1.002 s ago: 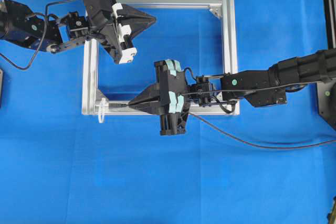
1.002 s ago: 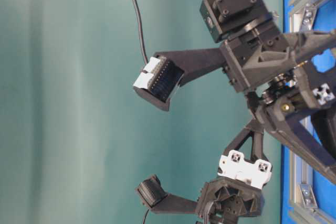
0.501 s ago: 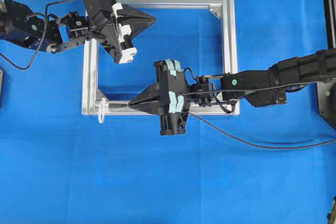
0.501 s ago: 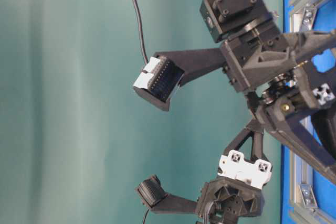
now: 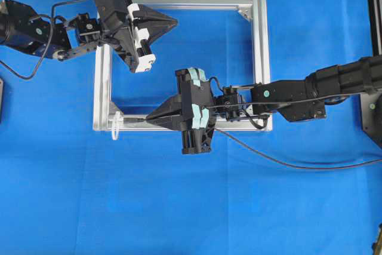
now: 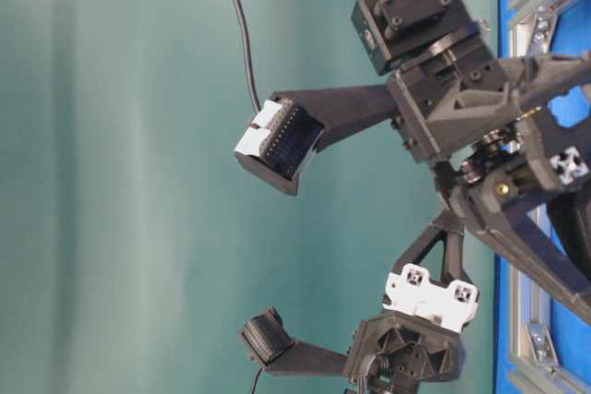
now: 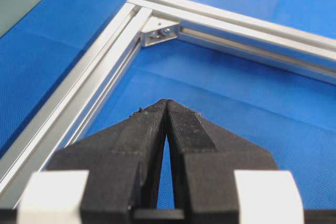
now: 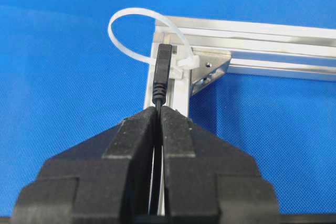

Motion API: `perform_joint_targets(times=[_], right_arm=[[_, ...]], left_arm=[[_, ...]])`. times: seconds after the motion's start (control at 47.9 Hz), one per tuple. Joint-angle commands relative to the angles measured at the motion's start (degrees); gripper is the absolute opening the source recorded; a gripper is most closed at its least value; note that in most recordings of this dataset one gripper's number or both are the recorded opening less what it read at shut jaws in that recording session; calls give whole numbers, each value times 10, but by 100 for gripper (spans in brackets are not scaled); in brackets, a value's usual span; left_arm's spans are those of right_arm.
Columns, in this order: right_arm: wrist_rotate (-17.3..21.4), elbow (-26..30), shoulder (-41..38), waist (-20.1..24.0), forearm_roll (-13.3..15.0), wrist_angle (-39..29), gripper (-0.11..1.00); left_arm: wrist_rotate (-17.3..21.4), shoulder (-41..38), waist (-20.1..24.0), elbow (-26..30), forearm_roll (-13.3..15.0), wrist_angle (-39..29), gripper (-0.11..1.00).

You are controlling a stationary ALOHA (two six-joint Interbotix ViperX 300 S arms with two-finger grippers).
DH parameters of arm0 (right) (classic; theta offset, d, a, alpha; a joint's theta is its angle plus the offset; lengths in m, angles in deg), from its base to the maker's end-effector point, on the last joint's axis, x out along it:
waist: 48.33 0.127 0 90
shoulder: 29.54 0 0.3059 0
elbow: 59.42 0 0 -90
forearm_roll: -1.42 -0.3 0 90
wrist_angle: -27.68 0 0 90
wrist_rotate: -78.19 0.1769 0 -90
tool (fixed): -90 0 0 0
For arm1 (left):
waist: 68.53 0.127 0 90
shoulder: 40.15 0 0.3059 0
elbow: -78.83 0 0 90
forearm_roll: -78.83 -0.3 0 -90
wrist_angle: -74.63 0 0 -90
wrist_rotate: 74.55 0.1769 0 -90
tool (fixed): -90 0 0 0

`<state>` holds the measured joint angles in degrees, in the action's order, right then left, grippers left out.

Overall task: Insert the wire through the string loop located on the left side.
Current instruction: 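Align the USB plug with the zip-tie loop at the frame corner, then push the USB plug leftward through the white zip-tie loop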

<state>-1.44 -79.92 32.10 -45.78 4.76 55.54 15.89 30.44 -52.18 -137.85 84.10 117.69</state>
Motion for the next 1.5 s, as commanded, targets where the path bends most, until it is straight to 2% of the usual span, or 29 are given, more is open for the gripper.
perform_joint_targets(times=[0.0, 0.459, 1.148, 1.483], right_arm=[[1, 10, 11, 1, 1, 5, -10], [1, 20, 2, 4, 1, 5, -10], [1, 120, -69, -9, 1, 1, -10], [1, 136, -84, -9, 1, 0, -10]], left_arm=[[1, 18, 2, 10, -2, 6, 0], [1, 18, 2, 11, -2, 6, 0], [1, 18, 2, 8, -4, 5, 0], [1, 18, 2, 7, -4, 5, 0]])
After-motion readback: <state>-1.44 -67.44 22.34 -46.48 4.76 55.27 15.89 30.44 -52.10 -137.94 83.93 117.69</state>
